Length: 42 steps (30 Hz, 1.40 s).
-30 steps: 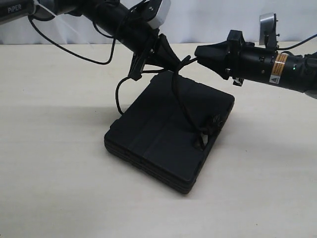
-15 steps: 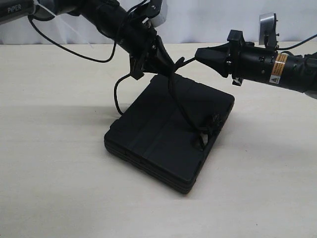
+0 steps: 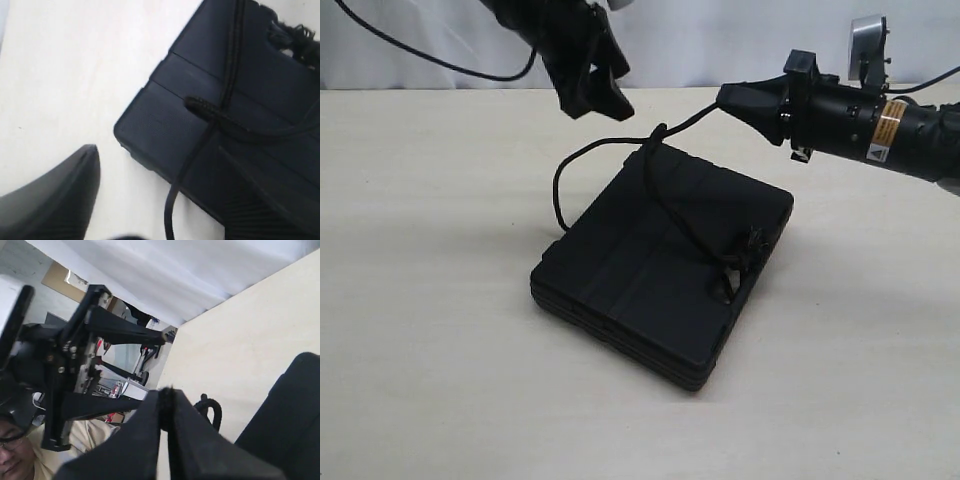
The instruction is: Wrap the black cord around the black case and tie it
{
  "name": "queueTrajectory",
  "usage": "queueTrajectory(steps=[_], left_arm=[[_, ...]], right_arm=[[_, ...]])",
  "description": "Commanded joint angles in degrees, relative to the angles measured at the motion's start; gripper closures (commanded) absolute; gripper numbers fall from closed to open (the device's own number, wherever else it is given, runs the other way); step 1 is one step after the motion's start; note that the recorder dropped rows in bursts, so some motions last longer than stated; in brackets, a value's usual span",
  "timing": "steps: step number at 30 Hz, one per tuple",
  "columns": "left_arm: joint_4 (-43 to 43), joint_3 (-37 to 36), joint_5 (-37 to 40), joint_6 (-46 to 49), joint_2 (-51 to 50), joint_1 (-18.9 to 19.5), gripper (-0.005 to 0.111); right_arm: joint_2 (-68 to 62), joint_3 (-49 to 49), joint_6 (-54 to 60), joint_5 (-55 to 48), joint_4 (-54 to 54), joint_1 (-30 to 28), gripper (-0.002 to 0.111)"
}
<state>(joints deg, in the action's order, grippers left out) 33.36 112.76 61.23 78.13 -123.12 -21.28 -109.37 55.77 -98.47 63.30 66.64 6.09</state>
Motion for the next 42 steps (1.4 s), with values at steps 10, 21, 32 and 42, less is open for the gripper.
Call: queueTrajectory(steps=[10,21,32,42], left_arm=[[15.74,-0.01,5.36,4.95,-2.89,-1.94,0.046],[19.54,-0.01,3.06,8.8,-5.73,-2.78,0.05],[19.39,-0.01,2.23,8.03,-6.48,-2.78,0.107],[19.82,-0.01,-5.85,-2.64,-2.39,0.59,0.107]], right_arm=[[0.73,2.17,-0.26,1.91,0.65,-0.01,0.104],[0.73,2.17,-0.26,1.76,1.21,-0.01,0.104],[0.73,2.17,-3.09,1.55,1.31,-0.01,0.083],[2.6,2.17,-6.66,0.45,15.27,-5.75,0.044]])
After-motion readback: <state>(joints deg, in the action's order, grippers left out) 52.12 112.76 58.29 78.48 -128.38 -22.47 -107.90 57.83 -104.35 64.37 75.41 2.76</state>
